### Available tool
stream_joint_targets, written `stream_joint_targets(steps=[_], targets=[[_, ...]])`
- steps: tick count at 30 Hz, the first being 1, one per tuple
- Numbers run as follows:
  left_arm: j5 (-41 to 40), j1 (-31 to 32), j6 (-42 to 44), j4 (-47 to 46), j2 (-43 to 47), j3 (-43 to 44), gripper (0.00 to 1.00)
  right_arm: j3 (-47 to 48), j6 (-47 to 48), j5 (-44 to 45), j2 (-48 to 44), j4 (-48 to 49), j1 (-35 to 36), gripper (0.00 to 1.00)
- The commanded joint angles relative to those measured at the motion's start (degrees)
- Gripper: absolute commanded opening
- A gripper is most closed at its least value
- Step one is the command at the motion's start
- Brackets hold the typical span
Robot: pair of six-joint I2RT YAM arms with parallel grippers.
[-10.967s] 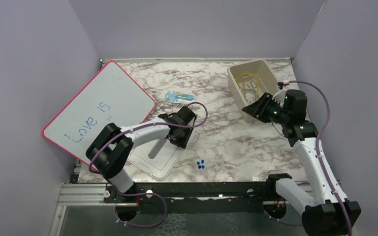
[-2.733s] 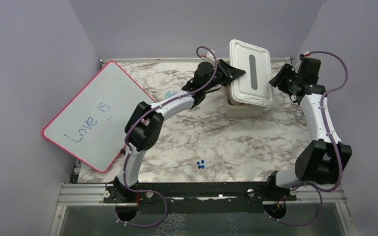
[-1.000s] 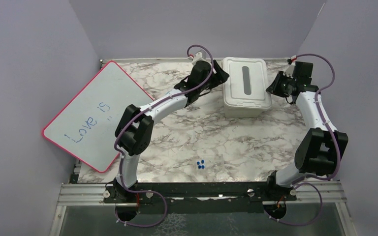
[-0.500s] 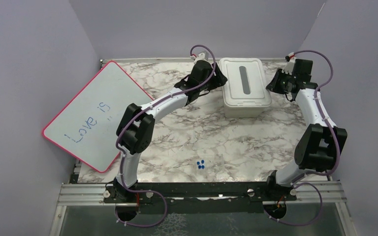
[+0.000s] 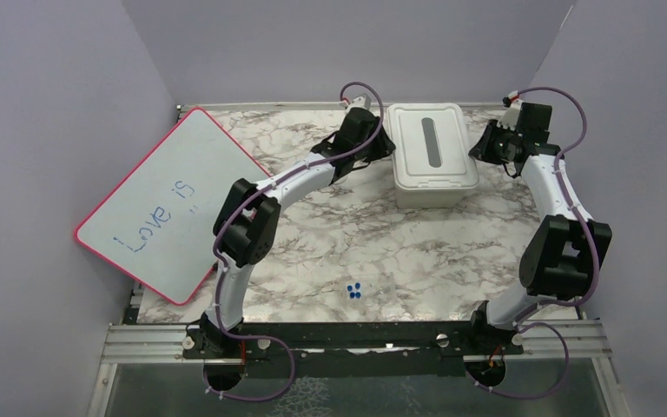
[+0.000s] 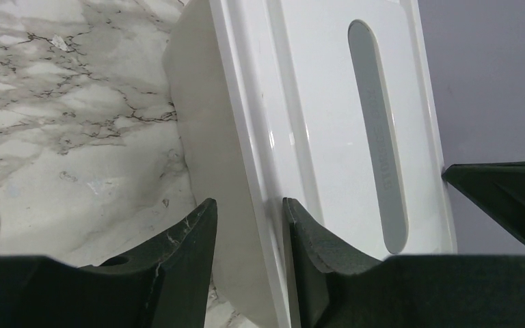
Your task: Organize the chemistry lab equipment
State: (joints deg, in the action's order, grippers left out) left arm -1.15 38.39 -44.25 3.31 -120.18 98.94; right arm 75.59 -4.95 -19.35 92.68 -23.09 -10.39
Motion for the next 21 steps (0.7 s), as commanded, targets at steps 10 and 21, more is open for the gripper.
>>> stream_joint_targets(steps=[10,21], targets=[[-0.80,-0.76,13.08,9.44,-2.28,12.42,0.46,2.48,-4.84,4.02,-1.83,-2.30,0.59,0.28],[-4.71,-1.32,26.28,15.93,12.88,8.05,0.68,1.81,-8.66,5.26,-13.76,-9.07,6.95,0.40]])
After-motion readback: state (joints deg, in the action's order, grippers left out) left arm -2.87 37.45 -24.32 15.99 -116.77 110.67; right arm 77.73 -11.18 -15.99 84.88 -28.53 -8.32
